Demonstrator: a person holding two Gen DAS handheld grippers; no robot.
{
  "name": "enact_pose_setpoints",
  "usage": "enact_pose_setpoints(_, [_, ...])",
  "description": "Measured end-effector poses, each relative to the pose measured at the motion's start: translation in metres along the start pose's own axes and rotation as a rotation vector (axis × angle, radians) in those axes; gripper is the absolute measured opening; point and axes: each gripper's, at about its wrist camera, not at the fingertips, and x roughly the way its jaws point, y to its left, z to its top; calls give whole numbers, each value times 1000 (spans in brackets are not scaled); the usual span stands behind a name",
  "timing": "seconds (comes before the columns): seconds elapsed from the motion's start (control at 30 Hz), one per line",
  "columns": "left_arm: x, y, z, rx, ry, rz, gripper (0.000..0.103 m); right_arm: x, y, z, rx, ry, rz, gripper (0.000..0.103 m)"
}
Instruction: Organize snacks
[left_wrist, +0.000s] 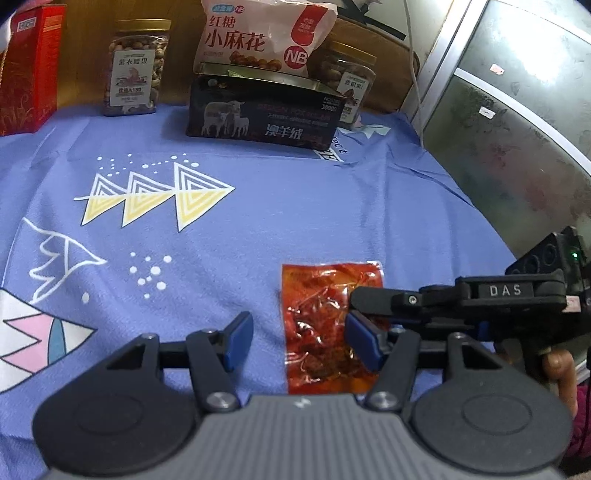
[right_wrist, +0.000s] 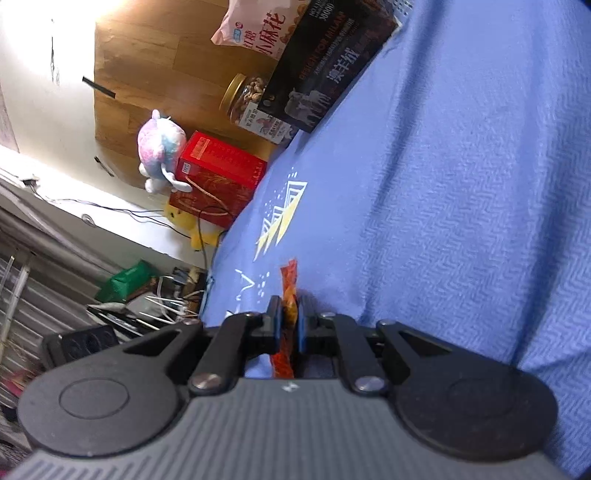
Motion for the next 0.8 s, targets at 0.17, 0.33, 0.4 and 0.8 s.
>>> enact_pose_setpoints(0.17, [-1,-3,-1,13,-4,23,57,1,4,-3,-59,-13,-38,12])
enact_pose_setpoints(0.33, [0,-5,-1,17,-2,33,57,2,4,-4,-70,-18,-48,12])
enact_pose_setpoints(0.4, [0,-7,-1,26,-1,41,57,2,7,-5,-87,-22,-60,12])
enact_pose_setpoints(0.8, [4,-15,1,70,5,78,58,7,26,-14,-259,-64,-178,14])
